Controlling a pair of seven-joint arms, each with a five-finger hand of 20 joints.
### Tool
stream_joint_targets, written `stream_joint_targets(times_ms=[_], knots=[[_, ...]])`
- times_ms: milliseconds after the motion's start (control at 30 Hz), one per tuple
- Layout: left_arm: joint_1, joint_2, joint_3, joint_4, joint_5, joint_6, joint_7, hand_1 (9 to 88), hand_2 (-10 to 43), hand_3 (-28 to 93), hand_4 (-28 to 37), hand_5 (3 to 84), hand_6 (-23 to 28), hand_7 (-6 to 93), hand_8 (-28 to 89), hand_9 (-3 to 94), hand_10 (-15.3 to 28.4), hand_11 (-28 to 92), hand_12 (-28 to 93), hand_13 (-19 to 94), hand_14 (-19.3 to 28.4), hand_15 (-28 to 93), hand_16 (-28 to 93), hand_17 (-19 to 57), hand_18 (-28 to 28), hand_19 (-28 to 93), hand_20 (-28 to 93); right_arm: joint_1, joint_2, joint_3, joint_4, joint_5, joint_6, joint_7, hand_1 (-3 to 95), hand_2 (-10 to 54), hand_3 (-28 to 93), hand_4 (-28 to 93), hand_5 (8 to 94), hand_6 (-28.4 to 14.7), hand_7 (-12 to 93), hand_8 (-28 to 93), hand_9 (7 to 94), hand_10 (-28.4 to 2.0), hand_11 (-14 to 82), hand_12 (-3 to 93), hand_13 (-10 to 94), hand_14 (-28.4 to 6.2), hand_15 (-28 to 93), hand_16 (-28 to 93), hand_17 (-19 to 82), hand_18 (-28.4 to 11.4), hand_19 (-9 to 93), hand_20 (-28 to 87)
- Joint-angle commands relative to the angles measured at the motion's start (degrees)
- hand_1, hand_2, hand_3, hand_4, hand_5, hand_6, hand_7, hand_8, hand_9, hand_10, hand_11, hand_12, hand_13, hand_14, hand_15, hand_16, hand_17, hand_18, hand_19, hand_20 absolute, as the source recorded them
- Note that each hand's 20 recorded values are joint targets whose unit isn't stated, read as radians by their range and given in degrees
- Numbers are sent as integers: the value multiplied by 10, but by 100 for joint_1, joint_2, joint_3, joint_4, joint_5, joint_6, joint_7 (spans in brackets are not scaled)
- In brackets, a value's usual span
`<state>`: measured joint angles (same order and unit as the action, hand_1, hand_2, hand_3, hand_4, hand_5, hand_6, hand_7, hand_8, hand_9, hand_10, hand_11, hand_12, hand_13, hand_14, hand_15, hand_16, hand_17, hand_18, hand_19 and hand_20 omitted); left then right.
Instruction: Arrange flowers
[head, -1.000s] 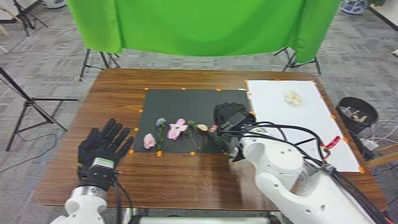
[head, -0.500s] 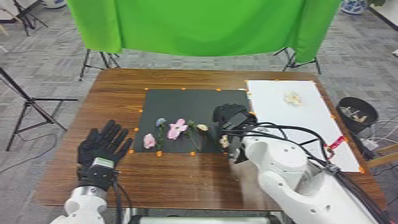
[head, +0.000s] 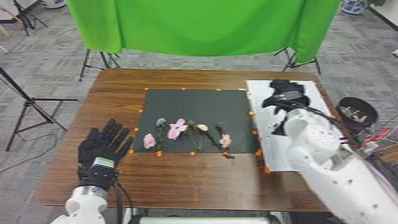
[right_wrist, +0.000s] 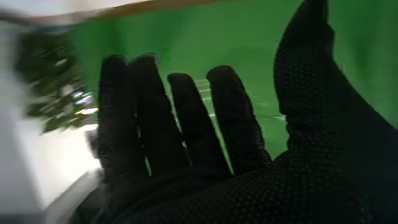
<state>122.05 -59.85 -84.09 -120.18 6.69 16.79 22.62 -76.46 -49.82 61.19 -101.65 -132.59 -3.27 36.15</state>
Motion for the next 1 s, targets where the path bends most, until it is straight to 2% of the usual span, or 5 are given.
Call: stream_joint_targets(times_ms=[33,467,600,700,1000], knots=[[2,18,65,-9,-43,-87,55,288,178,737,-283,422,94,214,-107,333,155,304,105,244,164,456,-94,-75,144,391,96,1050,412,-125,1232,650,-304,-182,398,-95,821,-283,417,-33,151,-123,388,-117,72,107,387,-132,130,160,202,-182,552,178],[-97,-8,167,14,19,-116,16,290,183,738,-283,426,95,216,-107,349,157,310,107,250,165,458,-94,-73,144,392,96,1591,135,-429,2234,929,-1999,-1407,515,-74,753,-283,442,18,210,-161,460,-82,90,96,466,-77,151,174,231,-145,542,207],[-160,-22,180,45,61,-137,-40,290,183,738,-283,426,95,216,-107,348,156,310,107,250,165,458,-94,-73,144,392,95,1267,193,-413,2137,842,-1661,-1319,574,-91,729,-283,562,34,201,-152,634,-84,121,151,603,-50,182,283,260,-149,623,270],[-148,-28,163,46,72,-168,-34,289,183,738,-283,426,95,216,-107,347,156,311,108,249,165,458,-94,-73,144,392,95,1027,240,-392,2066,724,-1422,-1420,626,-95,699,-283,592,35,208,-147,756,-74,111,357,666,-28,218,405,279,-149,677,317],[-174,-16,133,74,150,-263,-81,290,183,737,-283,425,95,214,-107,343,156,309,107,247,165,457,-94,-73,144,391,95,-288,573,366,584,618,-382,-1568,650,-95,704,-283,642,33,311,-72,779,-66,200,465,694,-39,306,450,285,-148,726,327]])
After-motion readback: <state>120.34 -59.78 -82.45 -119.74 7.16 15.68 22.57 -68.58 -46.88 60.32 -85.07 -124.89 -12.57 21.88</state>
